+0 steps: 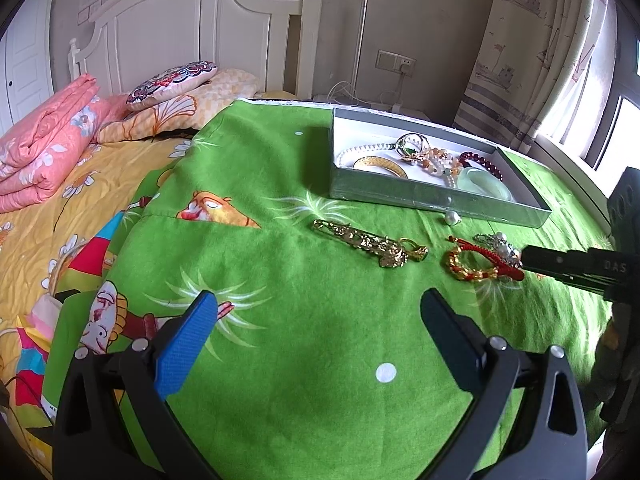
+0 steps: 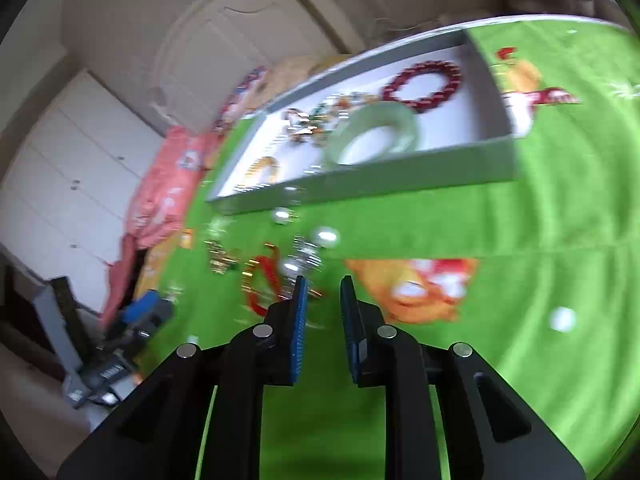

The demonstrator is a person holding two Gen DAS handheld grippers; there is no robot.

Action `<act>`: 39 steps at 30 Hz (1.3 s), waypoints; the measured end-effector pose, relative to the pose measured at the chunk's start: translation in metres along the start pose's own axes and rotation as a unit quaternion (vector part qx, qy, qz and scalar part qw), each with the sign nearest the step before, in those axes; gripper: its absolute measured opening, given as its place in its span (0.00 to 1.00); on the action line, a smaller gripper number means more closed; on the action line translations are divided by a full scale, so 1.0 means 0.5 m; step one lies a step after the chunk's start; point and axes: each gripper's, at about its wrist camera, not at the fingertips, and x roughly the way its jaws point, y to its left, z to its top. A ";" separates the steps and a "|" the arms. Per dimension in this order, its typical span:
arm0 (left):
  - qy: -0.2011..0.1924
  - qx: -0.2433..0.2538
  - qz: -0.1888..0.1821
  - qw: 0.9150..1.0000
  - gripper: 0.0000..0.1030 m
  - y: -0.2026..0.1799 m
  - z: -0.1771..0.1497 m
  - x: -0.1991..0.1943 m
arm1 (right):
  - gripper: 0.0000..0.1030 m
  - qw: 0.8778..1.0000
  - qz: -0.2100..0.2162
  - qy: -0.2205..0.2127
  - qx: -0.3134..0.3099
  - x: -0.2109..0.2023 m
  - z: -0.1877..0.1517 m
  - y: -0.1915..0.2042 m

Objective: Organize jewelry
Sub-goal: 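Grasp the red string bracelet with the right tool while the left tool grasps the silver flower brooch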

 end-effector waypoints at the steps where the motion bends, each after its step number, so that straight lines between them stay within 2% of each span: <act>1: 0.001 0.000 0.001 1.000 0.98 0.000 0.000 0.001 | 0.20 1.000 -0.017 -0.003 -0.009 -0.007 -0.004 0.005; 4: 0.004 0.000 0.002 1.000 0.98 -0.001 0.001 0.004 | 0.20 0.996 -0.033 -0.025 -0.075 -0.023 -0.015 0.053; 5: 0.009 0.000 0.003 1.000 0.98 -0.002 0.001 0.005 | 0.25 0.993 -0.036 -0.033 -0.108 -0.027 -0.019 0.079; 6: 0.013 0.000 0.006 1.000 0.98 -0.004 0.002 0.008 | 0.30 0.990 -0.039 -0.038 -0.133 -0.028 -0.024 0.094; 7: 0.017 0.006 0.008 1.000 0.98 -0.009 0.002 0.009 | 0.51 0.981 -0.052 -0.045 -0.182 -0.026 -0.031 0.131; 8: 0.018 0.018 0.009 1.000 0.98 -0.017 0.002 0.009 | 0.66 0.974 -0.060 -0.045 -0.212 -0.021 -0.035 0.155; 9: 0.019 0.024 0.010 0.999 0.98 -0.021 0.001 0.010 | 0.65 0.967 -0.067 -0.044 -0.242 -0.014 -0.038 0.177; 12: 0.024 0.041 0.020 0.999 0.98 -0.033 0.000 0.016 | 0.57 0.938 -0.094 -0.024 -0.332 0.014 -0.055 0.226; 15: 0.027 0.017 0.007 0.999 0.98 -0.014 0.002 0.018 | 0.47 0.907 -0.137 -0.003 -0.397 0.056 -0.074 0.242; 16: 0.030 0.004 0.001 1.000 0.98 -0.005 0.003 0.020 | 0.39 0.902 -0.151 0.001 -0.405 0.062 -0.076 0.231; 17: 0.032 -0.005 -0.002 0.999 0.98 0.002 0.004 0.023 | 0.22 0.896 -0.168 0.009 -0.412 0.076 -0.077 0.226; 18: 0.034 -0.014 -0.007 0.999 0.98 0.008 0.005 0.024 | 0.13 0.894 -0.174 0.013 -0.412 0.082 -0.077 0.220; 19: 0.039 -0.023 -0.013 0.999 0.98 0.014 0.006 0.027 | 0.07 0.895 -0.178 0.004 -0.410 0.072 -0.076 0.215; 20: 0.041 -0.026 -0.014 0.999 0.98 0.016 0.006 0.028 | 0.07 0.901 -0.160 -0.015 -0.403 0.049 -0.075 0.215; 24: 0.040 -0.022 -0.007 0.999 0.98 0.011 0.008 0.027 | 0.07 0.943 -0.035 -0.070 -0.323 -0.065 -0.067 0.183; 26: 0.044 -0.009 0.004 0.999 0.98 -0.001 0.010 0.027 | 0.07 0.953 0.004 -0.081 -0.292 -0.103 -0.067 0.165; 27: 0.046 -0.002 0.010 0.999 0.98 -0.008 0.010 0.028 | 0.07 0.956 0.011 -0.083 -0.281 -0.115 -0.067 0.157; 29: 0.054 0.001 0.001 0.999 0.98 -0.027 0.011 0.028 | 0.07 0.964 0.032 -0.089 -0.248 -0.143 -0.069 0.136; 31: 0.062 -0.004 -0.030 0.998 0.98 -0.052 0.016 0.026 | 0.07 0.970 0.039 -0.101 -0.220 -0.174 -0.078 0.111; 34: 0.071 0.007 -0.066 0.995 0.98 -0.105 0.022 0.022 | 0.07 0.974 0.025 -0.115 -0.195 -0.211 -0.089 0.071; 36: 0.078 0.023 -0.083 0.993 0.98 -0.153 0.021 0.023 | 0.07 0.975 0.020 -0.125 -0.184 -0.230 -0.096 0.052; 39: 0.081 0.051 -0.086 0.992 0.98 -0.226 0.013 0.030 | 0.07 0.975 0.014 -0.133 -0.176 -0.249 -0.103 0.028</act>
